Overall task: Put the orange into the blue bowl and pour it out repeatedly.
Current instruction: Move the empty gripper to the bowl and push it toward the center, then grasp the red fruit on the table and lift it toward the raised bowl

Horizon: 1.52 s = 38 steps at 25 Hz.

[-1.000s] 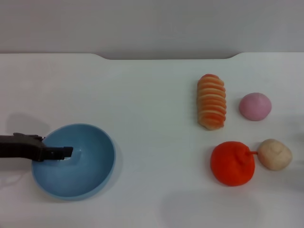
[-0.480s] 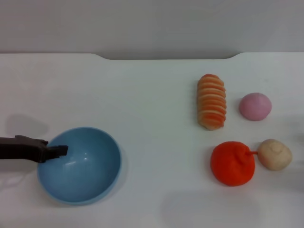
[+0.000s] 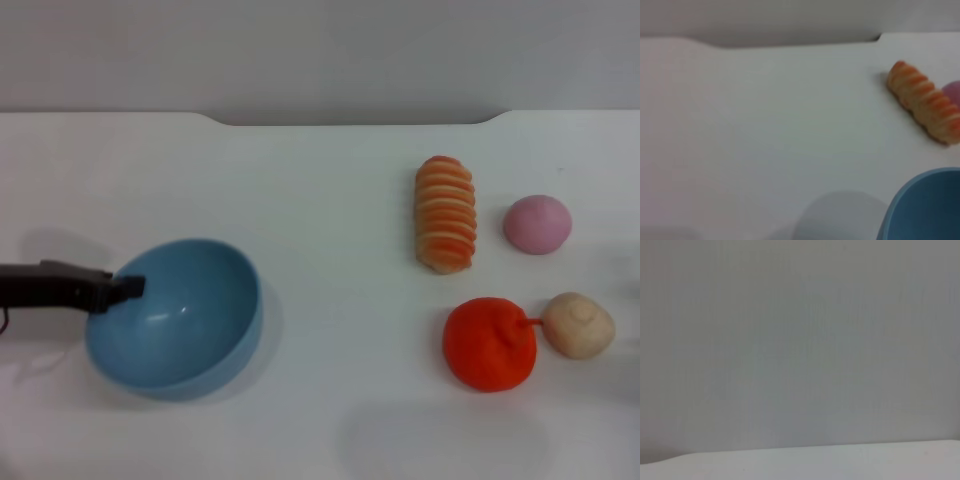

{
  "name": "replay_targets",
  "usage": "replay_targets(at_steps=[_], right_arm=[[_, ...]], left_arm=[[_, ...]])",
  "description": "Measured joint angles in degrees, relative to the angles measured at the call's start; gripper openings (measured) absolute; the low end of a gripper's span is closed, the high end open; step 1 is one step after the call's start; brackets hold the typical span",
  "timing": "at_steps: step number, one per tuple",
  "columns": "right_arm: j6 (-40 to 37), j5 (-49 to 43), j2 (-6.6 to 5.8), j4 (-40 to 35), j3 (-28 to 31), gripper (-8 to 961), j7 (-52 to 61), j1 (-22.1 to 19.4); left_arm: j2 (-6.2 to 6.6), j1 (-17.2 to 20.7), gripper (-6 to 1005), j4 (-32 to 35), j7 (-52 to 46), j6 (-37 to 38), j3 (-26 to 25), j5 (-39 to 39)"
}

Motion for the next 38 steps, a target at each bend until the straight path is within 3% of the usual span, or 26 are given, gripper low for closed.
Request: replay_targets(at_steps=[5, 15, 20, 24, 30, 38], right_arm=[[0.00, 0.00, 0.00, 0.02, 0.08, 808, 0.08, 0.13], [0.19, -0.02, -0.45, -0.27, 0.09, 808, 4.14, 1.10], [2.19, -0.31, -0.68, -1.71, -0.14, 808, 6.41, 1.71], [3.41, -2.46, -0.75, -4.55, -1.17, 808, 11.71, 2.25], [8.66, -11.28, -0.55, -16.50, -3.01, 807, 25.58, 3.68], [14.81, -30.43, -0.02, -42.53, -15.33, 807, 64.14, 3.87]], left_arm=[[-0.20, -3.01, 14, -0.21, -0.92, -1.52, 0.56, -0.26], [-0.27, -9.98, -2, 2.69, -4.08, -14.37, 7.69, -0.27], [-0.07, -10.59, -1, 3.29, -7.66, -23.16, 16.88, 0.58], [-0.06, -11.07, -1, 2.88, -8.78, -24.79, 17.33, 1.92], [-0.08, -11.11, -2, 2.91, -10.24, -24.84, 17.13, 1.91], [-0.18, -10.71, -1, 2.09, -10.53, -25.45, 17.55, 1.67]])
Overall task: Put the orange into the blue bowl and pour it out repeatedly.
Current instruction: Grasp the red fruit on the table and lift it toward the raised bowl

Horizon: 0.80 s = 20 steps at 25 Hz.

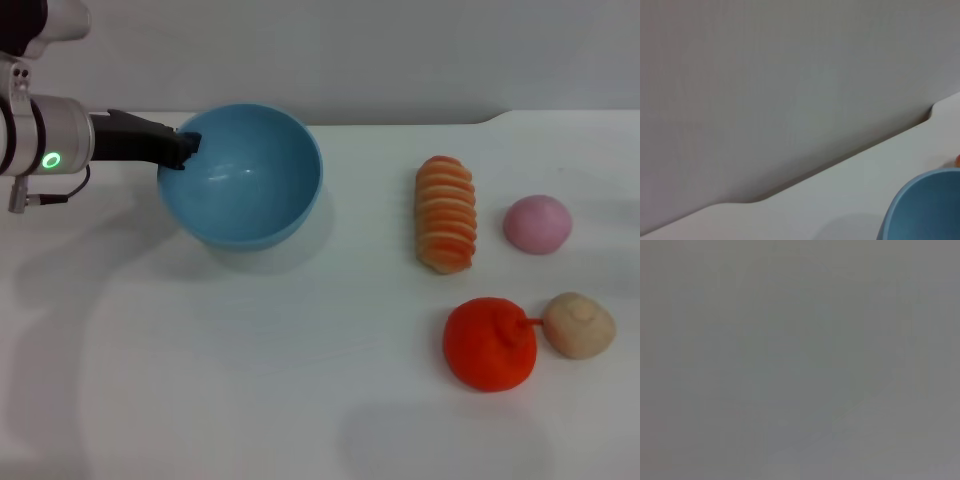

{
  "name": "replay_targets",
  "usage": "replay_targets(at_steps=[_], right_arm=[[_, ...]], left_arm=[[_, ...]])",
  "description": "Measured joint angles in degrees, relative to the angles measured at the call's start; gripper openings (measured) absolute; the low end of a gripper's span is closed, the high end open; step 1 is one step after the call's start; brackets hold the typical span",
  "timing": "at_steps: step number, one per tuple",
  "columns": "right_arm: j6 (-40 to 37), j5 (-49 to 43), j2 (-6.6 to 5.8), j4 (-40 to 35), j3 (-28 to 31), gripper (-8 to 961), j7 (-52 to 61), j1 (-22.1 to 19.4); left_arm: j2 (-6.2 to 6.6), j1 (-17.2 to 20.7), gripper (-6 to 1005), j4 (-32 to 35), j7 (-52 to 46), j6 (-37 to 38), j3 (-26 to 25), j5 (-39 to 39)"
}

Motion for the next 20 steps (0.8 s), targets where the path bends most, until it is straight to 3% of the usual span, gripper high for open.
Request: replay_targets(at_steps=[4, 9, 15, 20], right_arm=[[-0.92, -14.91, -0.11, -11.80, -4.89, 808, 22.65, -0.48], [-13.50, -33.33, -0.19, -26.26, -6.02, 808, 46.51, 0.46], [-28.26, -40.92, -0.70, -32.13, -6.99, 808, 57.27, 3.20], [-33.76, -46.21, -0.79, -31.60, -10.49, 808, 60.58, 5.67]], left_arm=[[-0.14, -0.04, -1, -0.44, -0.16, -0.24, 0.11, -0.16], [-0.17, -0.56, -2, -0.50, -0.95, -0.56, 0.62, -0.19], [-0.11, -1.05, -2, -0.18, -1.41, -2.35, 0.59, 0.02], [0.00, -1.63, -2, 0.05, -1.68, -2.75, 0.57, 0.08]])
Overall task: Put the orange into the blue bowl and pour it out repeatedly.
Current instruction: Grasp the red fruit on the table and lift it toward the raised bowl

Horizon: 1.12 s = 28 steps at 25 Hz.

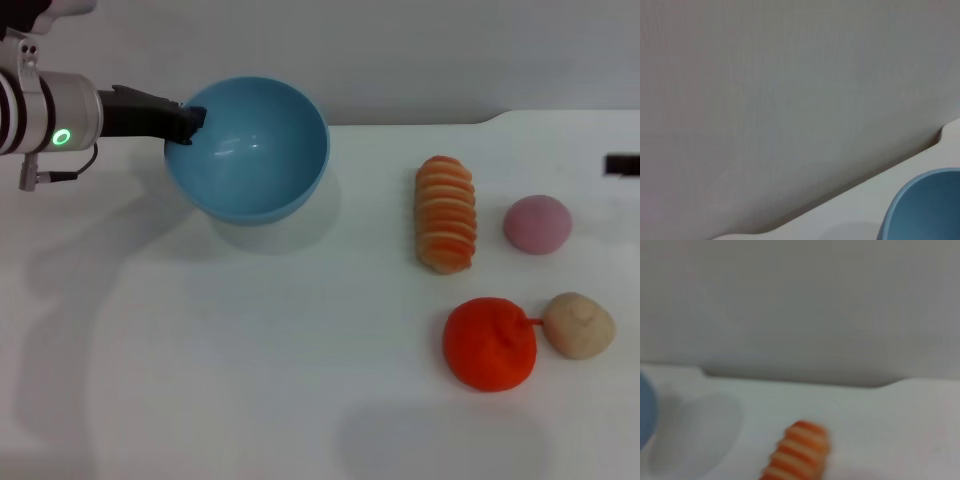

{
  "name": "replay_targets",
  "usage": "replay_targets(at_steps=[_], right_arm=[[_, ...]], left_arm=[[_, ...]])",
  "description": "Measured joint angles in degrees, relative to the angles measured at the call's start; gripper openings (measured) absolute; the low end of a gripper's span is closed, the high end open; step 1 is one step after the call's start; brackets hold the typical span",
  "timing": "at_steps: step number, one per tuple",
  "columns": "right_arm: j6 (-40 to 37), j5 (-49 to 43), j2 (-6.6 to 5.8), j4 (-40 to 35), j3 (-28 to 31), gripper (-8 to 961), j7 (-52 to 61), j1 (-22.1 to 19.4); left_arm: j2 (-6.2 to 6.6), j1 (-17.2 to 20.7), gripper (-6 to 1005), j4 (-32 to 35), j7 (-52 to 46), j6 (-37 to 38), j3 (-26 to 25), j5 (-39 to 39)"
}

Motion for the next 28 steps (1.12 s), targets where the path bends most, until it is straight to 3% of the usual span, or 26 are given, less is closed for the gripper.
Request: replay_targets(at_steps=[14, 28], right_arm=[[1.21, 3.94, 0.18, 9.51, -16.76, 808, 3.29, 2.00], [-0.58, -0.23, 0.10, 14.31, -23.14, 799, 7.55, 2.60]], left_arm=[[0.07, -0.03, -1, -0.32, 0.69, -0.87, 0.15, 0.18], [0.07, 0.31, -1, -0.13, 0.88, -0.85, 0.51, 0.18]])
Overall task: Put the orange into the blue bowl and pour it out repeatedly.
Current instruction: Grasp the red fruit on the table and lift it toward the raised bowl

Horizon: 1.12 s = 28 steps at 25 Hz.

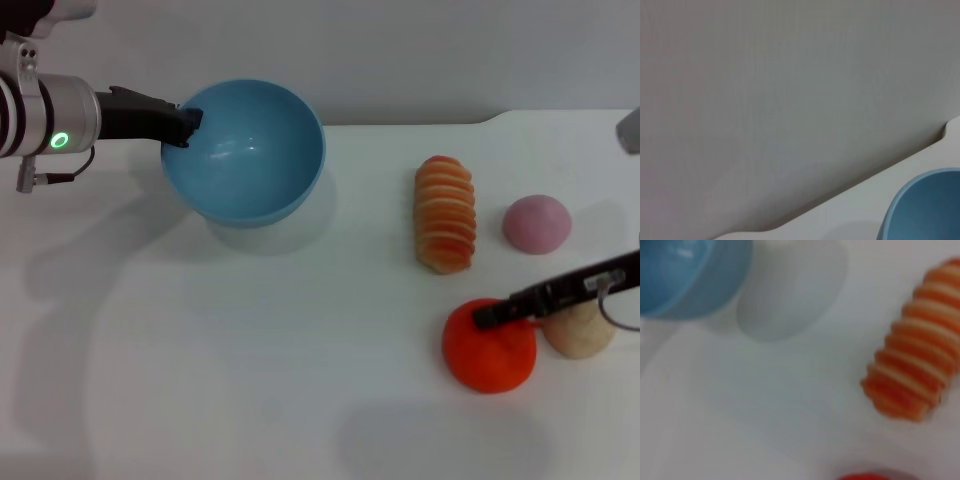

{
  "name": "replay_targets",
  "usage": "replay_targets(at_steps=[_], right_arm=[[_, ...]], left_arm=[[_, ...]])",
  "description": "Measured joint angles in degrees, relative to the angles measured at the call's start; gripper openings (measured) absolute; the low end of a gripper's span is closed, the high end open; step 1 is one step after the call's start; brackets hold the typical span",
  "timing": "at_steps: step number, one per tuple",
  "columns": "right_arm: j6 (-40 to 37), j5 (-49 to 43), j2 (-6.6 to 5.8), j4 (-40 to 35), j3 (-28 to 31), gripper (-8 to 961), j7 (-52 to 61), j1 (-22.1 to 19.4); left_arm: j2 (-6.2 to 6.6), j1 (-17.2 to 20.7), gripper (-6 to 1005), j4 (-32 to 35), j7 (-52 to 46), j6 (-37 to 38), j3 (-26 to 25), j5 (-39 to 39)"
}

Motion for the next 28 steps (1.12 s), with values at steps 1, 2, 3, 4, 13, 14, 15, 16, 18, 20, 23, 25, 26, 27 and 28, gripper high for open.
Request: replay_targets(at_steps=[1, 2, 3, 4, 13, 14, 15, 16, 18, 20, 23, 25, 26, 27, 28], right_arm=[[0.00, -0.20, 0.00, 0.32, -0.37, 798, -0.02, -0.01], [0.04, -0.31, 0.02, 0.86, -1.06, 798, -0.42, 0.00], [0.23, -0.34, 0.02, 1.41, -1.70, 797, -0.71, 0.00], [0.35, -0.35, 0.03, 1.72, -2.05, 796, -0.88, 0.02], [0.77, 2.90, 0.24, -0.15, -1.89, 789, -3.32, -0.64], [0.61, 3.38, 0.23, -0.70, -2.02, 788, -3.37, -0.64], [0.47, 3.88, 0.22, -1.35, -2.11, 747, -3.40, -0.64], [0.45, 4.28, 0.21, -1.62, -2.11, 707, -3.54, -0.64], [0.42, 5.68, 0.09, -1.63, -1.87, 626, -4.89, -0.61], [0.41, 5.95, 0.06, -1.35, -1.78, 545, -5.26, -0.59], [0.39, 6.13, -0.02, 0.12, -1.63, 275, -5.52, -0.39], [0.25, 6.25, -0.05, 0.25, -1.63, 227, -5.62, -0.56], [0.09, 6.51, -0.05, -0.07, -1.63, 203, -5.70, -0.73], [-0.14, 7.09, 0.00, -0.65, -1.63, 179, -5.89, -0.94], [-0.39, 7.99, 0.05, -1.34, -1.65, 155, -6.17, -1.17]], left_arm=[[0.00, 0.00, -1, 0.00, 0.00, 0.00, 0.00, 0.00], [0.01, -0.02, -1, 0.01, 0.00, -0.01, 0.00, 0.00], [0.01, -0.03, -2, 0.01, 0.00, -0.04, 0.00, 0.00], [0.02, -0.05, -2, 0.01, 0.00, -0.08, 0.00, 0.00], [0.03, 0.09, -2, -0.05, 0.00, 0.19, 0.04, 0.00], [0.03, 0.10, -2, -0.02, 0.00, 0.21, 0.10, 0.00], [0.03, 0.10, -2, 0.02, 0.00, 0.22, 0.14, 0.00], [0.03, 0.10, -2, 0.05, 0.00, 0.22, 0.19, 0.00], [-0.02, 0.03, -1, 0.02, 0.00, 0.20, 0.34, 0.00], [-0.03, 0.02, -1, -0.09, 0.00, 0.15, 0.39, 0.00], [-0.04, 0.07, -1, -0.19, 0.00, 0.01, 0.41, 0.00], [-0.03, 0.24, -1, -0.21, 0.00, -0.06, 0.43, 0.00], [-0.01, 0.34, -1, -0.21, 0.00, -0.07, 0.43, 0.00], [-0.02, 0.41, -1, -0.20, 0.00, -0.08, 0.44, 0.00], [-0.02, 0.41, -1, -0.20, 0.00, -0.08, 0.44, 0.00]])
